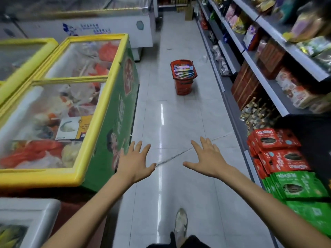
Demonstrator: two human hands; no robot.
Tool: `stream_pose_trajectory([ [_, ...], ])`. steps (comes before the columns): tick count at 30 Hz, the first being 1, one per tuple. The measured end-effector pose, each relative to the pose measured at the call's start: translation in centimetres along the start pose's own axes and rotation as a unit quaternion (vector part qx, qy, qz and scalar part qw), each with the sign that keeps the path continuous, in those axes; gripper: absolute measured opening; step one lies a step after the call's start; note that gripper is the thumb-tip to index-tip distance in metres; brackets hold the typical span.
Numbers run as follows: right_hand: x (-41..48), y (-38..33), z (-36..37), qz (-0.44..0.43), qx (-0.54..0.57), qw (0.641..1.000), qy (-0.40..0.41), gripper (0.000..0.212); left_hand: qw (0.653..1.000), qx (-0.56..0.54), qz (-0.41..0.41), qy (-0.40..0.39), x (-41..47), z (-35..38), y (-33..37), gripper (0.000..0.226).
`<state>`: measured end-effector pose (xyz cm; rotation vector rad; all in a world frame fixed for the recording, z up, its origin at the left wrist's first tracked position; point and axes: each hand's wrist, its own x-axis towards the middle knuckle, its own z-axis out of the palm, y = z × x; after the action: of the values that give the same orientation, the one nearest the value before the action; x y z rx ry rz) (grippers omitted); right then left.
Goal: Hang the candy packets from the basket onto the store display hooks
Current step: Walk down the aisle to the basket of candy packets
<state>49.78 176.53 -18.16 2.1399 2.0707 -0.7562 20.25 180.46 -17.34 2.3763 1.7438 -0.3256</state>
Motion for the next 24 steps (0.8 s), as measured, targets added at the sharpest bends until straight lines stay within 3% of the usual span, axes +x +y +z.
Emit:
stream_pose_trajectory([
  [7,12.9,1.9,-8.0,-0.021,-0.008,0.999,0.023,0.104,0.999,0.005,0.005,0.039,14.3,-6.2,0.3,0.088],
  [14,27.8,4.1,-13.0,-0.023,-0.025,0.999,0.020,0.103,0.998,-0.022,-0.014,0.050,29.6,-7.6,-2.0,0.087],
  [24,49.7,6.3,-22.7,-0.001,-0.053,0.998,-0.026,0.103,0.999,-0.049,0.015,-0.005,53.4,-11.3,-5.5,0.091],
])
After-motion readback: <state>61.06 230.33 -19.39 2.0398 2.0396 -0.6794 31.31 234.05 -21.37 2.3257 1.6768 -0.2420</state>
